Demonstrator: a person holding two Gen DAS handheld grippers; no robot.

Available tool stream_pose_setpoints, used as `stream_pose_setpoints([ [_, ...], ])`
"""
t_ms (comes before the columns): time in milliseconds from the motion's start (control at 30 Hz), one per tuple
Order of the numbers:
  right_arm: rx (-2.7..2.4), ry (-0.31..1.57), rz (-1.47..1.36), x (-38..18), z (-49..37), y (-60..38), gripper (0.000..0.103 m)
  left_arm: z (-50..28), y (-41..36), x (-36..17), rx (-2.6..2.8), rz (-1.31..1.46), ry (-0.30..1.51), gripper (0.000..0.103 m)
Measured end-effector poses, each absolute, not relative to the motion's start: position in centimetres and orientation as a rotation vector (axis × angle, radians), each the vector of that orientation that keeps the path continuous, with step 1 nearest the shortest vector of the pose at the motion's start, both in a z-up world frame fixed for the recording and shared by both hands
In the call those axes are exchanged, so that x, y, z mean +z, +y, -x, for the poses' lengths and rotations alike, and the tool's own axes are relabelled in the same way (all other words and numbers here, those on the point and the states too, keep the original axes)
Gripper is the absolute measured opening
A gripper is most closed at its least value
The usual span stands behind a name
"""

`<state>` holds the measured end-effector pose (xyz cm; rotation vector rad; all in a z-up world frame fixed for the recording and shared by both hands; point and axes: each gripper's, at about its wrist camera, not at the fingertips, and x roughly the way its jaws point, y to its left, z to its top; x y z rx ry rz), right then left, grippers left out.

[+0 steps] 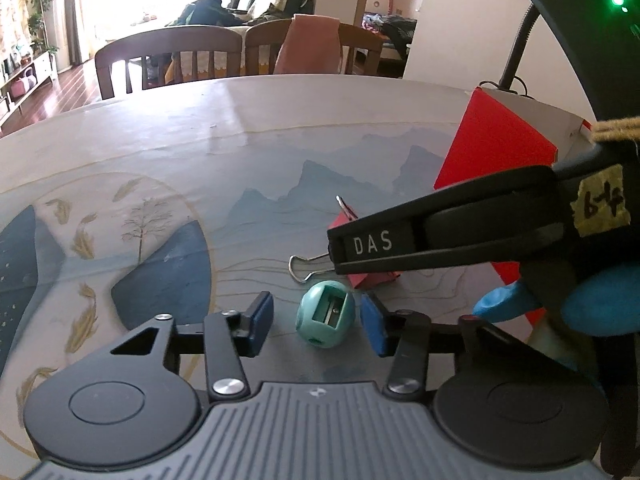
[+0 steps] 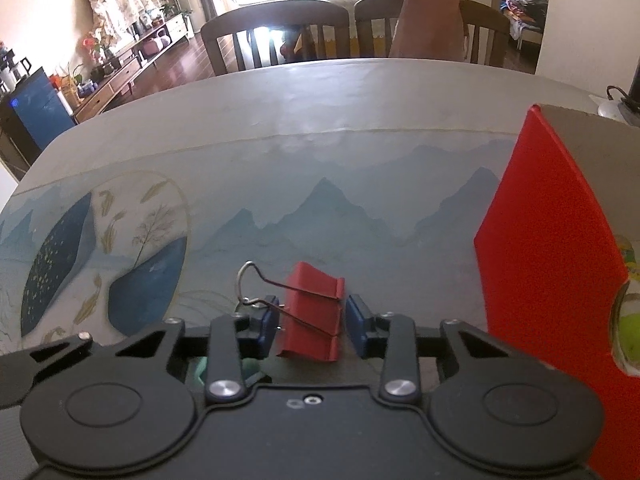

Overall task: Organize rigid objects
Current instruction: 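Grasp the red binder clip with the right tool while the left tool grasps the teal sharpener, then carry the binder clip and teal sharpener with both tools into the red box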

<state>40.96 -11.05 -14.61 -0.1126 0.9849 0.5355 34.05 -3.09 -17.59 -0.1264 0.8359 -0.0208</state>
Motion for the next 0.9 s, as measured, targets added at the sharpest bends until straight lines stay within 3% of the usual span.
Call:
stream_pose_setpoints([
  [200,0.518,0.97,0.094,-14.6,-40.8,-11.3,0.032,-34.2,-3.1,-17.7,-0.031,0.139,0.833,0.031],
  [900,0.494,0.894,0.021,-8.2,-35.0,-14.4,0.031,-29.6,-1.8,-12.9,-0.029,0.184,0.807,0.03],
])
